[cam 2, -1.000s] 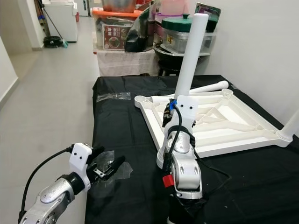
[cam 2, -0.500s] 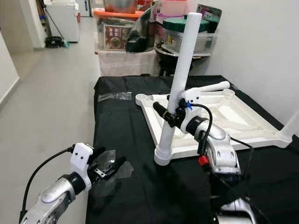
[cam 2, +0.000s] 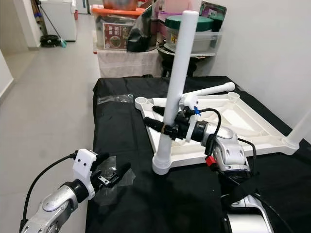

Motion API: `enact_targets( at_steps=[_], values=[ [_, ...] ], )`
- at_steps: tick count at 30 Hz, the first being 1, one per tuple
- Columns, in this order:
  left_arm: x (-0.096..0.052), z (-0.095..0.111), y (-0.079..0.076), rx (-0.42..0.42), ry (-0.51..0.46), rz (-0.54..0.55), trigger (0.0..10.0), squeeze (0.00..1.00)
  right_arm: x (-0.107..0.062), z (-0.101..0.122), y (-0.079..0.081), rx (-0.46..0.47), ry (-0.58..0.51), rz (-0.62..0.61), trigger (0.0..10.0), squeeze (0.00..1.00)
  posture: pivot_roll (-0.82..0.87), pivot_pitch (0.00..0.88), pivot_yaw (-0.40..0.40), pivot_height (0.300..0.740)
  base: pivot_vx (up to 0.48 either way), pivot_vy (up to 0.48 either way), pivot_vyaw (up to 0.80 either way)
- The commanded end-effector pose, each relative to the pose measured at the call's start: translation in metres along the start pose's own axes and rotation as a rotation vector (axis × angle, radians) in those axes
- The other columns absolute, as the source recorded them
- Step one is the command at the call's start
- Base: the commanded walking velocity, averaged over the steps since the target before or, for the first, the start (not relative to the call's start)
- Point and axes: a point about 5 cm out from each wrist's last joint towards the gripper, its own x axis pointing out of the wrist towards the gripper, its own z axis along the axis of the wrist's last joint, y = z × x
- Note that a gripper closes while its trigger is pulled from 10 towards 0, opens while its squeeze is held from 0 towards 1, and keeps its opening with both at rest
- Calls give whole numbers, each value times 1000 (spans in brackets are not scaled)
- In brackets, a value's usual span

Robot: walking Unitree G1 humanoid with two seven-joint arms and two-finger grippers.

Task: Building children table

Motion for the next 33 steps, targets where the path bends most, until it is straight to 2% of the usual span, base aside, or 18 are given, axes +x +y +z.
enact_targets(
  at_steps=[1, 5, 6, 10, 12, 14, 18, 22, 23, 24, 33],
  values=[
    [-2, -1, -1, -1, -1, -2, 10000, 0, 9, 5, 14, -19, -23, 124, 10000, 0, 98, 0, -96, 740, 0, 0, 0],
    [-1, 0, -1, 2, 1, -11, 10000, 0, 12, 20, 35, -70, -60, 259, 10000, 0, 95, 0, -92, 740, 0, 0, 0],
    [-1, 0, -1, 2, 1, -11, 10000, 0, 12, 20, 35, -70, -60, 259, 10000, 0, 95, 0, -92, 740, 0, 0, 0],
    [-1, 0, 2, 6, 2, -9, 10000, 0, 11, 37, 64, -114, -97, 428, 10000, 0, 92, 0, -92, 740, 0, 0, 0],
    [-1, 0, 2, 6, 3, -6, 10000, 0, 11, 41, 74, -132, -107, 475, 10000, 0, 90, 0, -92, 740, 0, 0, 0],
    [-1, -1, 3, 5, 4, -6, 10000, 0, 12, 42, 77, -140, -110, 489, 10000, 0, 90, 0, -92, 740, 0, 0, 0],
    [-1, -3, 0, 2, 9, -13, 10000, 0, 19, 47, 95, -132, -157, 539, 10000, 0, 89, 0, -92, 740, 0, 0, 0],
    [0, -3, -1, 2, 7, -15, 10000, 0, 22, 40, 99, -125, -145, 544, 10000, 0, 89, 0, -92, 740, 0, 0, 0],
    [1, -2, 0, 4, 6, -15, 10000, 0, 24, 37, 98, -112, -138, 522, 4078, 0, 91, 0, -93, 740, 0, 0, 0],
    [1, -2, 0, 6, 5, -13, 10000, 0, 24, 35, 96, -97, -135, 508, 0, 0, 91, 0, -93, 740, 0, 0, 0],
    [0, -3, 1, 6, 7, -12, 10000, 0, 26, 25, 86, -52, -99, 377, 0, 0, 82, 0, -88, 740, 0, 0, 0]
  ],
)
